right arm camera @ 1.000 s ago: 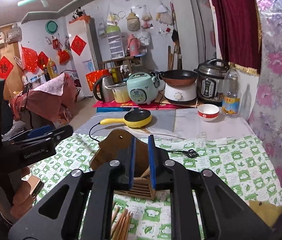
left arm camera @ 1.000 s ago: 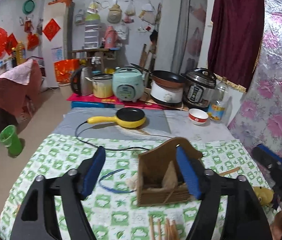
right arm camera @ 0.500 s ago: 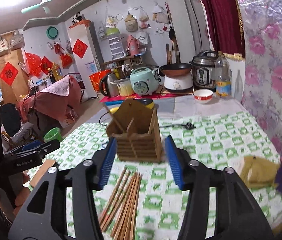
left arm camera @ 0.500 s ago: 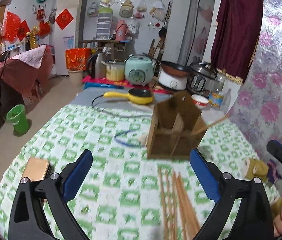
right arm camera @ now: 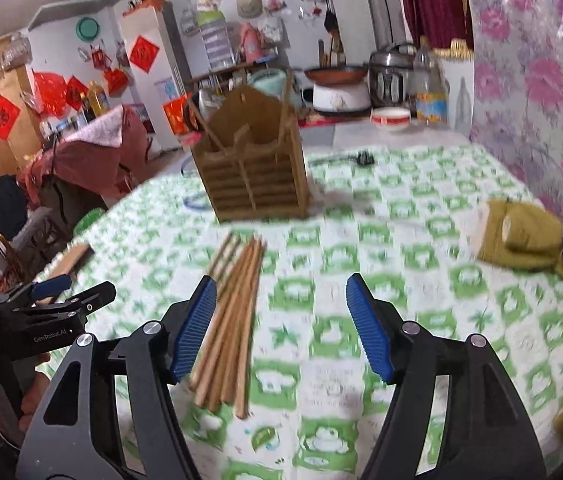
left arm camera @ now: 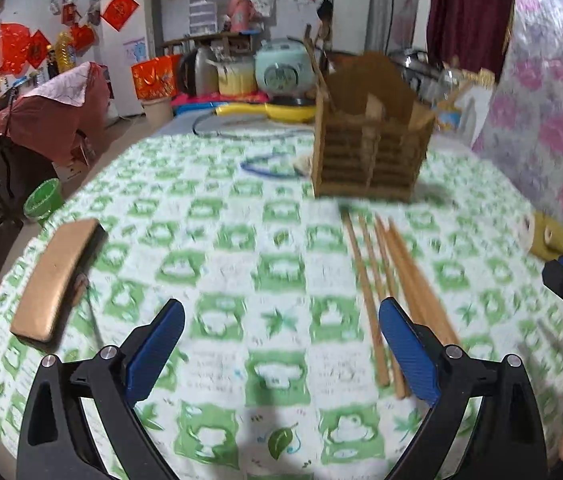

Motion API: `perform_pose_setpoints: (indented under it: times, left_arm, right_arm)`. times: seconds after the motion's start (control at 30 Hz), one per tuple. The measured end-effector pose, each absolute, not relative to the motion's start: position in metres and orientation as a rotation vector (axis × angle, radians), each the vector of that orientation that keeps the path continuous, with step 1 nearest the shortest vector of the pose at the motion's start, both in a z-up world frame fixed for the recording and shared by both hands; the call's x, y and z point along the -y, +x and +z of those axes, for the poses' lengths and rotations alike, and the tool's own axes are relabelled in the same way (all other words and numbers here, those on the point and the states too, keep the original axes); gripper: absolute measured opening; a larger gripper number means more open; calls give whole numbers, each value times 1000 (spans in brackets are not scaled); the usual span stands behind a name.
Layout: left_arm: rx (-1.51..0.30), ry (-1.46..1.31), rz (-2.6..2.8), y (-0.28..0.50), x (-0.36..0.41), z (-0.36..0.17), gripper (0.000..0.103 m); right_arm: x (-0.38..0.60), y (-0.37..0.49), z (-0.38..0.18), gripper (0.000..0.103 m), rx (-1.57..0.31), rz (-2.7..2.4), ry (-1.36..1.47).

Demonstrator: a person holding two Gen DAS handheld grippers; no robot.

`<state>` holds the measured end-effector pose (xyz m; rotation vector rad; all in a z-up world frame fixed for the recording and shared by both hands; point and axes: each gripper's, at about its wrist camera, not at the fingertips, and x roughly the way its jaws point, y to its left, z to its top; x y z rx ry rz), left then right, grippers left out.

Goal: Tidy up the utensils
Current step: 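Move both open tools back over the remaining chopsticks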

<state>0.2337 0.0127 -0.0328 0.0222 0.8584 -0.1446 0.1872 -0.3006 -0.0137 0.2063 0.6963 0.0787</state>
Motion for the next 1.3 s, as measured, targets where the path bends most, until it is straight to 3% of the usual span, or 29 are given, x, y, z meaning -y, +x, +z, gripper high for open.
perform_pose_setpoints:
  times: [0.43, 0.63, 0.83, 1.03, 1.3]
  left_arm:
    - [-1034, 8, -245, 253, -8, -80, 96]
    - [-1063, -213, -297, 264, -35, -83, 96]
    - [-1058, -193, -291, 262, -30, -82, 96]
    - [-1051, -154, -313, 258, -25, -80, 96]
    - [-1075, -7, -333, 254, -3, -85, 96]
  right_arm:
    - [306, 202, -65, 70, -866, 154, 214]
    - [280, 188, -71, 70, -925, 218, 14]
    - [264, 186, -80, 69, -980, 219, -113]
    - [303, 192, -73, 66, -920, 25, 50]
    - [297, 187, -67, 66, -873, 65, 38]
